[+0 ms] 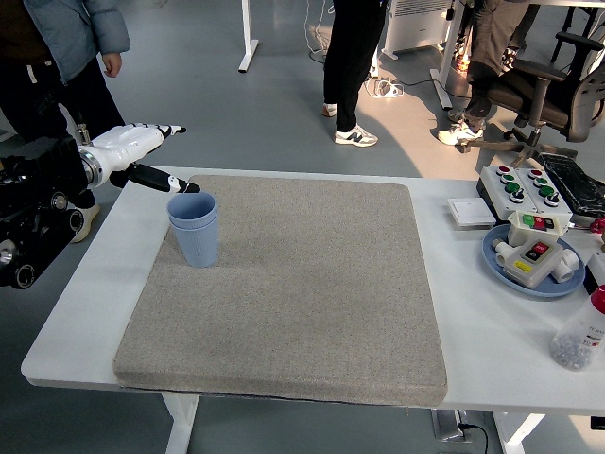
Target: Push cup pick cup insert cup
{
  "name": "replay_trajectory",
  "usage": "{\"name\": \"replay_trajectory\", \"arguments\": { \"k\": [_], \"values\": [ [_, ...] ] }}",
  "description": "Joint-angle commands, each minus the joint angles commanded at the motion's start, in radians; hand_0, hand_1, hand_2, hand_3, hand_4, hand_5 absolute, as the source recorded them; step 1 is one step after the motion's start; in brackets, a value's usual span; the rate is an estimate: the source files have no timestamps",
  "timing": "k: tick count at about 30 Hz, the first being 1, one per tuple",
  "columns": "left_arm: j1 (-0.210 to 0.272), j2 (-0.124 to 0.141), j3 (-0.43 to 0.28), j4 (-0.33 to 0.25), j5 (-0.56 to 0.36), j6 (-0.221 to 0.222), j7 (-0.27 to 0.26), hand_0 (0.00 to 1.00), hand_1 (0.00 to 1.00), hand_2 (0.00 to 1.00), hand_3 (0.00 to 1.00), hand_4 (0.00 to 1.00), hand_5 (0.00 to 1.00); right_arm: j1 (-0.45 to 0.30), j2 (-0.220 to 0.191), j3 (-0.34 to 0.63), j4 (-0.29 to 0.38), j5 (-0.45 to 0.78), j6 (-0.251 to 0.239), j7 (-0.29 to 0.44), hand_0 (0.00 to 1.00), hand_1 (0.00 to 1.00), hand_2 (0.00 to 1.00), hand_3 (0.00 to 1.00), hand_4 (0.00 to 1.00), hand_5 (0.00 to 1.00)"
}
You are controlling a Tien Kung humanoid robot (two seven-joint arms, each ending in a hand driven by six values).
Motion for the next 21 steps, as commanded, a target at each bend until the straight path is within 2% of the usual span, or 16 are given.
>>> {"name": "replay_trajectory", "arguments": {
  "k": [1, 2, 5, 7, 8, 9, 10, 11, 13, 14, 15, 19, 20, 21],
  "values": [
    [0.018, 0.004, -0.021, -0.028, -0.041, 0.046, 0.016, 0.998, 0.998, 0.998, 0.998, 0.998, 0.661, -0.001, 0.0, 0.0, 0.0, 0.001, 0.0, 0.0, 0.53, 0.548, 0.623, 0.701, 0.33, 0.859],
    [0.025, 0.006, -0.029, -0.043, -0.07, 0.085, 0.022, 0.954, 0.943, 0.998, 0.987, 0.84, 0.748, -0.002, 0.001, 0.0, 0.0, 0.001, 0.0, 0.0, 0.53, 0.548, 0.623, 0.7, 0.331, 0.857],
    [0.054, 0.015, -0.068, -0.091, -0.112, 0.204, 0.053, 0.954, 0.943, 0.998, 0.987, 0.84, 0.748, -0.004, 0.001, -0.001, 0.0, 0.006, 0.001, 0.0, 0.53, 0.548, 0.623, 0.7, 0.331, 0.857],
    [0.105, 0.025, -0.134, -0.158, -0.18, 0.279, 0.089, 0.954, 0.943, 0.998, 0.987, 0.84, 0.748, -0.008, 0.001, 0.0, 0.0, 0.005, 0.001, -0.001, 0.53, 0.548, 0.623, 0.7, 0.331, 0.857],
    [0.133, 0.03, -0.17, -0.196, -0.218, 0.313, 0.1, 0.745, 0.764, 0.759, 0.728, 0.716, 0.752, -0.009, 0.001, 0.0, 0.0, 0.005, 0.001, -0.001, 0.53, 0.548, 0.623, 0.7, 0.331, 0.856],
    [0.153, 0.033, -0.196, -0.224, -0.252, 0.332, 0.106, 0.745, 0.764, 0.759, 0.728, 0.716, 0.752, -0.01, 0.001, 0.001, 0.0, 0.006, 0.001, -0.001, 0.53, 0.548, 0.623, 0.7, 0.331, 0.856],
    [0.161, 0.033, -0.21, -0.241, -0.273, 0.339, 0.108, 0.745, 0.764, 0.759, 0.728, 0.716, 0.752, -0.01, 0.002, 0.001, 0.0, 0.006, 0.001, -0.001, 0.53, 0.548, 0.623, 0.7, 0.331, 0.856],
    [0.199, 0.04, -0.249, -0.285, -0.318, 0.339, 0.111, 0.745, 0.764, 0.759, 0.728, 0.716, 0.752, -0.011, 0.002, 0.001, 0.0, 0.006, 0.0, -0.002, 0.53, 0.548, 0.623, 0.7, 0.331, 0.856],
    [0.27, 0.047, -0.326, -0.368, -0.403, 0.3, 0.093, 0.745, 0.764, 0.759, 0.728, 0.716, 0.752, -0.013, 0.004, 0.005, 0.0, 0.004, -0.001, -0.002, 0.53, 0.548, 0.623, 0.7, 0.331, 0.856],
    [0.295, 0.047, -0.354, -0.401, -0.442, 0.285, 0.085, 0.748, 0.769, 0.764, 0.735, 0.69, 0.809, -0.015, 0.004, 0.007, 0.0, 0.005, -0.001, -0.002, 0.53, 0.548, 0.623, 0.7, 0.331, 0.855],
    [0.334, 0.048, -0.398, -0.445, -0.487, 0.261, 0.077, 0.748, 0.769, 0.764, 0.735, 0.69, 0.809, -0.016, 0.005, 0.009, 0.0, 0.004, -0.002, -0.002, 0.53, 0.548, 0.623, 0.7, 0.331, 0.855],
    [0.483, 0.038, -0.552, -0.595, -0.656, 0.234, 0.084, 0.748, 0.769, 0.764, 0.735, 0.69, 0.809, -0.019, 0.006, 0.026, 0.0, -0.007, -0.002, -0.001, 0.53, 0.548, 0.623, 0.7, 0.331, 0.855],
    [0.518, 0.035, -0.585, -0.625, -0.695, 0.227, 0.087, 0.771, 0.794, 0.8, 0.751, 0.7, 0.965, -0.02, 0.006, 0.029, 0.0, -0.01, -0.002, 0.0, 0.53, 0.548, 0.623, 0.699, 0.331, 0.855],
    [0.558, 0.027, -0.619, -0.657, -0.741, 0.212, 0.093, 0.771, 0.794, 0.8, 0.751, 0.7, 0.965, -0.02, 0.006, 0.034, 0.0, -0.015, -0.002, 0.0, 0.53, 0.548, 0.623, 0.699, 0.331, 0.855]
  ]
}}
